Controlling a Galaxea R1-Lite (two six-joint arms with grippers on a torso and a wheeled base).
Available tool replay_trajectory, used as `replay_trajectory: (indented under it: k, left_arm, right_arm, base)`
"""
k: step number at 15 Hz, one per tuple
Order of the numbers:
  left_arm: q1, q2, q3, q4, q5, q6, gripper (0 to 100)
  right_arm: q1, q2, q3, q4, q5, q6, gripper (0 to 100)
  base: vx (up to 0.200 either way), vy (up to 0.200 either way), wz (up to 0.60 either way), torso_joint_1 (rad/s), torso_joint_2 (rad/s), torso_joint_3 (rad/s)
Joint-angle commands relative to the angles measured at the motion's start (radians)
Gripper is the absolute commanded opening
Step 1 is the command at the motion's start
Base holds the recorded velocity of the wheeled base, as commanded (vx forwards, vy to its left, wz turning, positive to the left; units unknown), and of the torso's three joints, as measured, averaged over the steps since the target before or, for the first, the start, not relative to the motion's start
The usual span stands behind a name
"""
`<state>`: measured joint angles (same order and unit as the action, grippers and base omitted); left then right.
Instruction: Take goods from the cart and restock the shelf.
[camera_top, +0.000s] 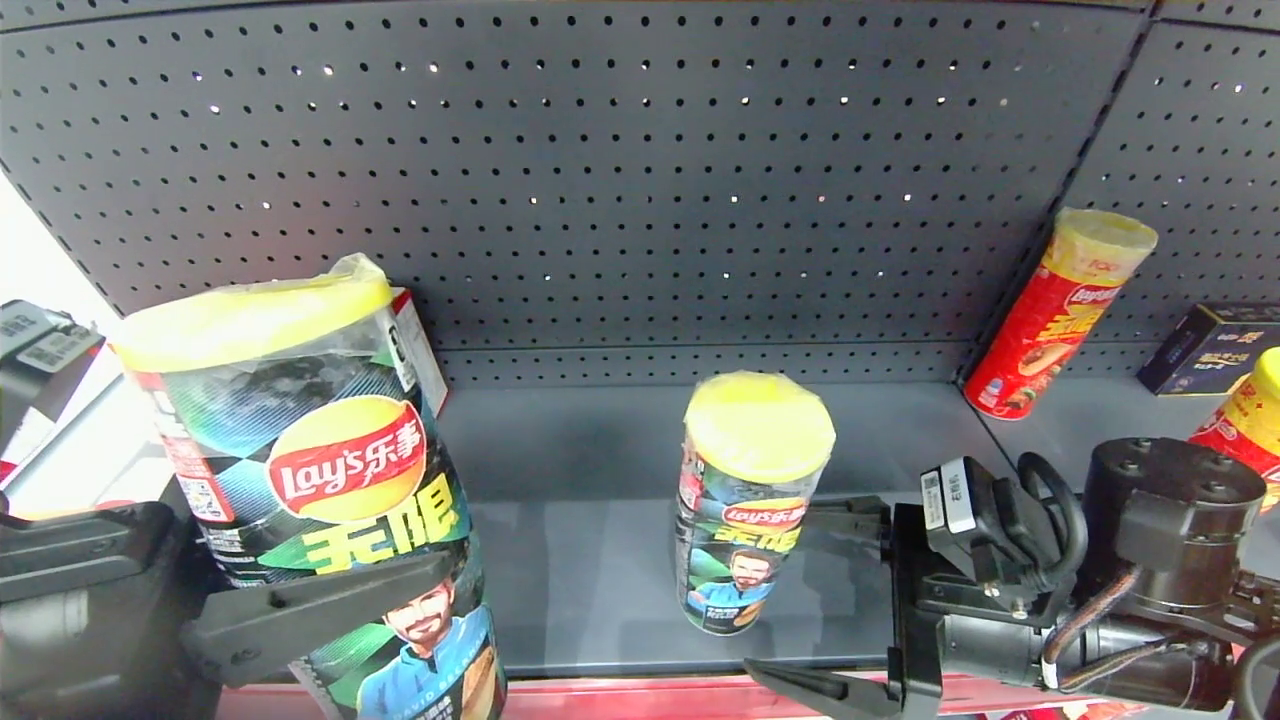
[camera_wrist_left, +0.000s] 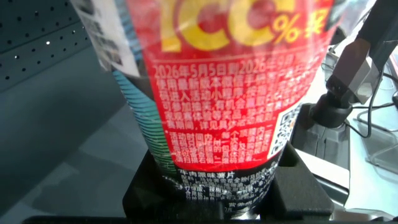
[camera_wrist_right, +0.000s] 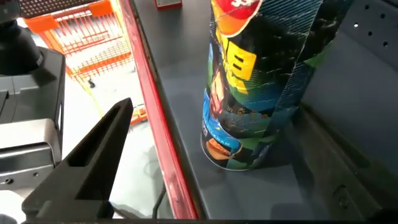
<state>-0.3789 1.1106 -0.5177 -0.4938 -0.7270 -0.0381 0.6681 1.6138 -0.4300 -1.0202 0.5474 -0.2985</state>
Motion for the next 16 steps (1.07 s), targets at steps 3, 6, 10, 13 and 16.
replay_trajectory:
  k: [3,6,10,13,16]
  left_arm:
    - [0.0,-0.011,0.019,0.0,0.0,0.0,0]
    - [0.0,-0.017,0.028,0.0,0.0,-0.002,0]
    - [0.0,-0.017,0.024,0.0,0.0,-0.002,0]
    - [0.002,-0.018,0.019,0.0,0.0,-0.002,0]
    - [0.002,-0.029,0.022,0.0,0.0,-0.002,0]
  right_arm:
    - [-0.065,-0.066,0.011,0.0,-0.032,0.002,100]
    - [-0.091,-0.193,0.073,0.011,-0.041,0.007,100]
    - [-0.133,-0.37,0.188,0.028,-0.141,0.016,100]
    - [-0.245,-0.528,0.27,0.08,-0.162,0.024,100]
    - [-0.394,-0.7,0.401,0.111,-0.216,0.048,100]
  base:
    - [0.0,0.0,0.0,0.0,0.0,0.0]
    - [0.0,0.0,0.0,0.0,0.0,0.0]
    - [0.0,0.0,0.0,0.0,0.0,0.0]
    - [0.0,0.0,0.0,0.0,0.0,0.0]
    - [0.0,0.0,0.0,0.0,0.0,0.0]
